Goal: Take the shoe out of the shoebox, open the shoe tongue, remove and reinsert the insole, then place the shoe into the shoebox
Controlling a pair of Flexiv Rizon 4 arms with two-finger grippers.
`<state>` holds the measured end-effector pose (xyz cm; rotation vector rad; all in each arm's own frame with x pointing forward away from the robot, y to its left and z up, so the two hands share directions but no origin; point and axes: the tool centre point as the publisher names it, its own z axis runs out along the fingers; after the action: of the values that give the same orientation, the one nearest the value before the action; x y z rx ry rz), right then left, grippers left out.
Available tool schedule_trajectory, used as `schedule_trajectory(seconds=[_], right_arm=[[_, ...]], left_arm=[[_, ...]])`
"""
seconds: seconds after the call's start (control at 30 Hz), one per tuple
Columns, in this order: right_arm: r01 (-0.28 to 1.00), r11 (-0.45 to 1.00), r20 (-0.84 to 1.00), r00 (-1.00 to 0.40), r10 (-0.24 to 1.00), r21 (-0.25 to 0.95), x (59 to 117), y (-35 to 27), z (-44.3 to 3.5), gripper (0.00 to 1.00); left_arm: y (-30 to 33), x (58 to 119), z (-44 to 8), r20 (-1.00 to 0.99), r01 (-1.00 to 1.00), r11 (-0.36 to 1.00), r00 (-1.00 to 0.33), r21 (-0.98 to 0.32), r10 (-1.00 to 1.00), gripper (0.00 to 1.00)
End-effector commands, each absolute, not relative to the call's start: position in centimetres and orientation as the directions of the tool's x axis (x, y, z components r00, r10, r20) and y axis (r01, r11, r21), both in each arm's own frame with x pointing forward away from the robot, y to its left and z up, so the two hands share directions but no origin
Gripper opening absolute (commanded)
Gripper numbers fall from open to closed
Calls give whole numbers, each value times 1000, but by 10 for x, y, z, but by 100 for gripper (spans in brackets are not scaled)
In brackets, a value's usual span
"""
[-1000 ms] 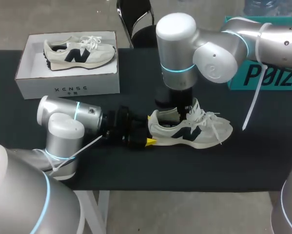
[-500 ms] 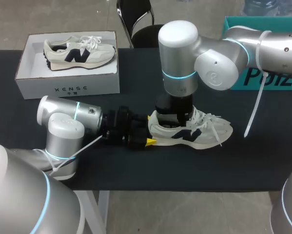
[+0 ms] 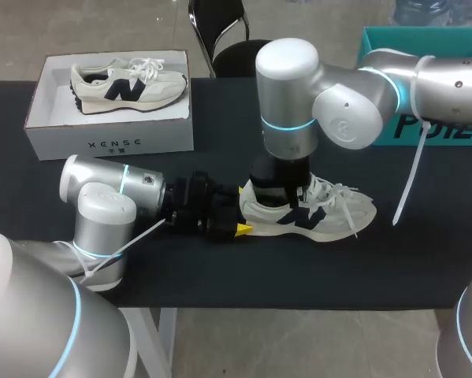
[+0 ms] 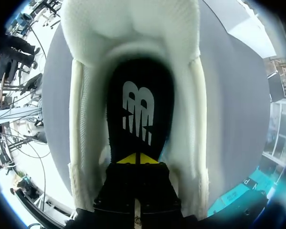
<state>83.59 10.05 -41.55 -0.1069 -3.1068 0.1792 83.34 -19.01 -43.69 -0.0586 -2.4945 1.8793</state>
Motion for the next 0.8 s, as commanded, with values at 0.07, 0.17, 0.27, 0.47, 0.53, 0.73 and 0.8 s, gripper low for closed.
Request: schedule_trajectory(seconds=[0.07, 0.17, 0.27, 0.47, 0.53, 0.73, 0.8], right_arm=[[81, 989, -1, -997, 82, -121, 835, 98, -417, 0], [91, 988, -14, -996, 90, -125, 837, 96, -404, 0], [101, 987, -12, -995, 101, -121, 840, 93, -394, 0], [100, 992, 32, -994, 103, -71, 850, 92, -379, 0], [94, 993, 31, -995, 96, -66, 854, 93, -375, 0], [100, 993, 5, -995, 100, -56, 861, 89, -362, 0], [104, 993, -3, -995, 104, -56, 862, 87, -358, 0]], left_arm=[[-190, 834, -439, -8, 18, 275, -999, -961, 40, 0], [-190, 834, -439, -8, 18, 275, -999, -961, 40, 0], [-190, 834, -439, -8, 18, 275, -999, -961, 40, 0], [-190, 834, -439, -8, 18, 275, -999, -961, 40, 0], [-190, 834, -439, -8, 18, 275, -999, -961, 40, 0], [-190, 834, -439, -8, 18, 275, -999, -961, 40, 0], [-190, 834, -439, -8, 18, 275, -999, -961, 40, 0]])
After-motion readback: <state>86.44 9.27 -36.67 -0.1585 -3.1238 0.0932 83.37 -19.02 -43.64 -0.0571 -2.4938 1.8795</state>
